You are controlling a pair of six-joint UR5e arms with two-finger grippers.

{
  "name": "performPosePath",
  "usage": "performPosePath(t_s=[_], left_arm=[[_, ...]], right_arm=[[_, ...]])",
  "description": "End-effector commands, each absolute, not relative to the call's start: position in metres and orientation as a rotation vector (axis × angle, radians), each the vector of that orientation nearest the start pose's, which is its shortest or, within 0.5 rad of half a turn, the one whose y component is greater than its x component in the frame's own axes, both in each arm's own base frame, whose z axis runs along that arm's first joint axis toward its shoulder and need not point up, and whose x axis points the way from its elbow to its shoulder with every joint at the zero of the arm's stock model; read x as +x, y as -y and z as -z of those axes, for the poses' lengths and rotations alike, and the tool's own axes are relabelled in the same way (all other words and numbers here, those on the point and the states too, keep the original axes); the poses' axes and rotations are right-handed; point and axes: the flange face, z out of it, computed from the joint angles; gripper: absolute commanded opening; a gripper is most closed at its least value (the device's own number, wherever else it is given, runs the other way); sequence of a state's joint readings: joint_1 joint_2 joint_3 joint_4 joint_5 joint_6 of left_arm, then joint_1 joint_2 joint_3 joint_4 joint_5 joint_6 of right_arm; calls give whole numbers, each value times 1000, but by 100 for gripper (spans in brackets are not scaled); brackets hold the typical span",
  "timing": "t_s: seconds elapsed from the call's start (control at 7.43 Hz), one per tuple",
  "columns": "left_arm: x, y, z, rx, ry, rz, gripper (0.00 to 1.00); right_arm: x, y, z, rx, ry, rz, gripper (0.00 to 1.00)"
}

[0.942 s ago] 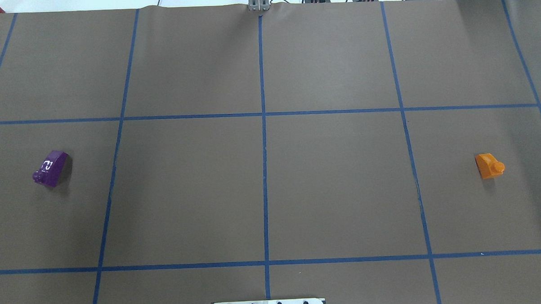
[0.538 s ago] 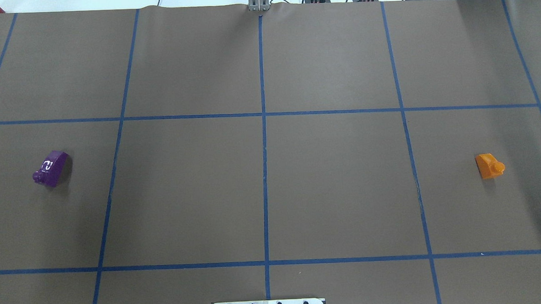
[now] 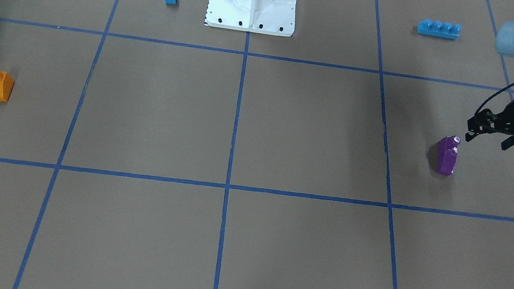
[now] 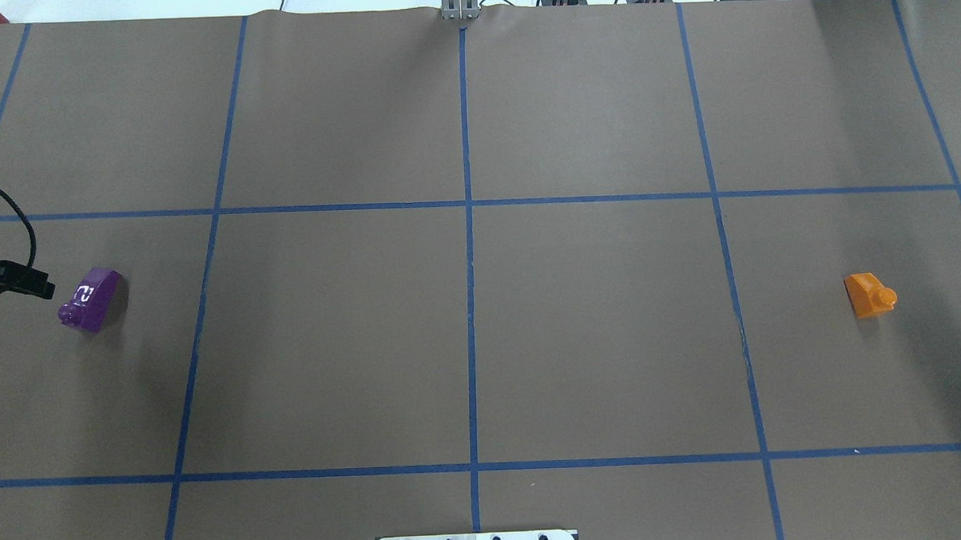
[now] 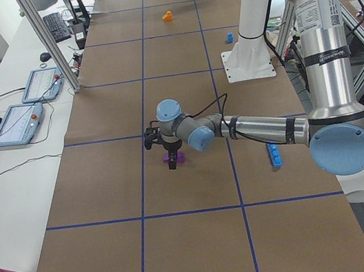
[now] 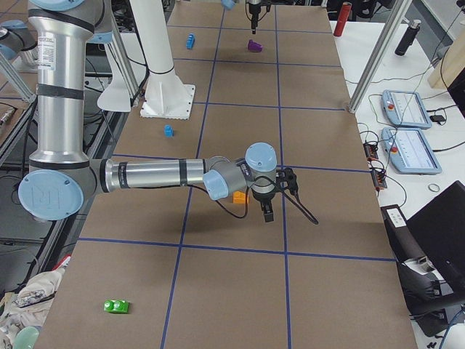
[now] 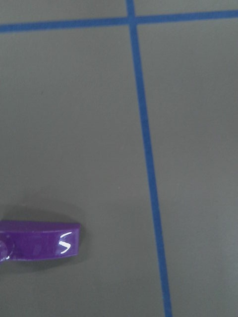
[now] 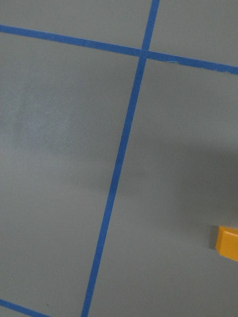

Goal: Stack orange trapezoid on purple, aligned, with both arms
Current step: 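Lower the left gripper onto the purple trapezoid block and close it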

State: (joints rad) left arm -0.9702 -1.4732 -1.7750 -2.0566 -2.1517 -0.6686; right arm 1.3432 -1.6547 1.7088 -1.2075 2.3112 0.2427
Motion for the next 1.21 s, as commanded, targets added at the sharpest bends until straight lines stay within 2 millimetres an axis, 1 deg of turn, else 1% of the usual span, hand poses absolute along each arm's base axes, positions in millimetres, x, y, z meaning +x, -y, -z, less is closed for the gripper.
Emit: performPosePath(t_s=[0.0, 0.13, 0.4, 0.54, 0.67, 0.81, 0.94, 1.08], left_arm=[[260, 425, -549, 118, -800, -198, 98], [268, 427, -551, 152, -762, -204, 93], [276, 433, -572, 150, -732, -251, 90], [280, 438, -578, 146, -728, -268, 87], [283, 440, -574, 145, -737, -270, 57], [283, 440, -573, 148, -738, -269, 11], [280, 440, -570, 153, -741, -267, 0], [279, 439, -562, 163, -752, -269, 0]], right_arm=[[-46, 479, -592, 215, 797, 139, 99], [-46, 479, -592, 215, 797, 140, 99], [-46, 478, -593, 213, 798, 140, 99], [-46, 478, -592, 214, 800, 141, 99], [-46, 478, -592, 214, 801, 141, 99], [-46, 478, -592, 214, 801, 141, 99], [-46, 478, -592, 214, 801, 141, 99], [-46, 478, -591, 215, 803, 142, 99]])
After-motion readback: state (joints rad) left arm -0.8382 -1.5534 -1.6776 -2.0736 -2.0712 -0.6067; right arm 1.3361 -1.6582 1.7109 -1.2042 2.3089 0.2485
